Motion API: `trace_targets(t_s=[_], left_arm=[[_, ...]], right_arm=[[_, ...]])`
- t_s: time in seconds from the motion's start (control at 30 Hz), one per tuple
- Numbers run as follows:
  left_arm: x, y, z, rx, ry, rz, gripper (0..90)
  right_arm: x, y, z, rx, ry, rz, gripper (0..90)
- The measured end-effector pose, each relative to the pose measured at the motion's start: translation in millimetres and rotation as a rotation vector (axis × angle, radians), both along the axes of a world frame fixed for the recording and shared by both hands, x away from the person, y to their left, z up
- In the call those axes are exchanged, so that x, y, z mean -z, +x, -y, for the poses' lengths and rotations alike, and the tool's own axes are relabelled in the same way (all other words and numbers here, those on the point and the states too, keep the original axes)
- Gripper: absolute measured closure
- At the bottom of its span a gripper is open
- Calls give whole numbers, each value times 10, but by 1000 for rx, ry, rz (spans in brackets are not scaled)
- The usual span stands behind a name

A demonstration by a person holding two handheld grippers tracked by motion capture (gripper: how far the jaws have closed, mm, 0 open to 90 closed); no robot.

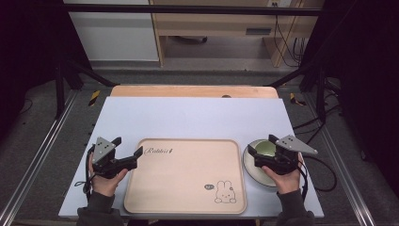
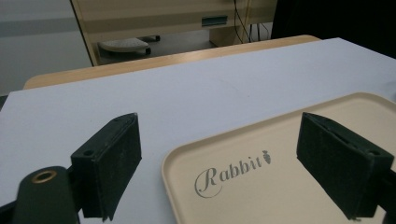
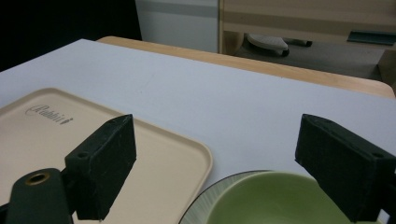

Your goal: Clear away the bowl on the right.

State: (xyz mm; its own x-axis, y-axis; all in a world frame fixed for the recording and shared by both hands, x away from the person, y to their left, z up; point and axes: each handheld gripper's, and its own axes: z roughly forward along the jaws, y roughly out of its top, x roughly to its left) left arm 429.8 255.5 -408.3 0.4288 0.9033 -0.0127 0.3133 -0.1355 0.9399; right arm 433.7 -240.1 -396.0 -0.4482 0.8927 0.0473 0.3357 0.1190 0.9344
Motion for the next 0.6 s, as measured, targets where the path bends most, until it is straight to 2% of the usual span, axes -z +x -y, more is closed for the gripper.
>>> trace_targets(t_s=[0.27,0.6], left_arm=[[1,0,2,-2,5,0,135],[9,3,8,-1,8,1,135]], right_arm=[[7,13,54,16,-19,-24,126],[-8,13,108,38,-26,-16,128]])
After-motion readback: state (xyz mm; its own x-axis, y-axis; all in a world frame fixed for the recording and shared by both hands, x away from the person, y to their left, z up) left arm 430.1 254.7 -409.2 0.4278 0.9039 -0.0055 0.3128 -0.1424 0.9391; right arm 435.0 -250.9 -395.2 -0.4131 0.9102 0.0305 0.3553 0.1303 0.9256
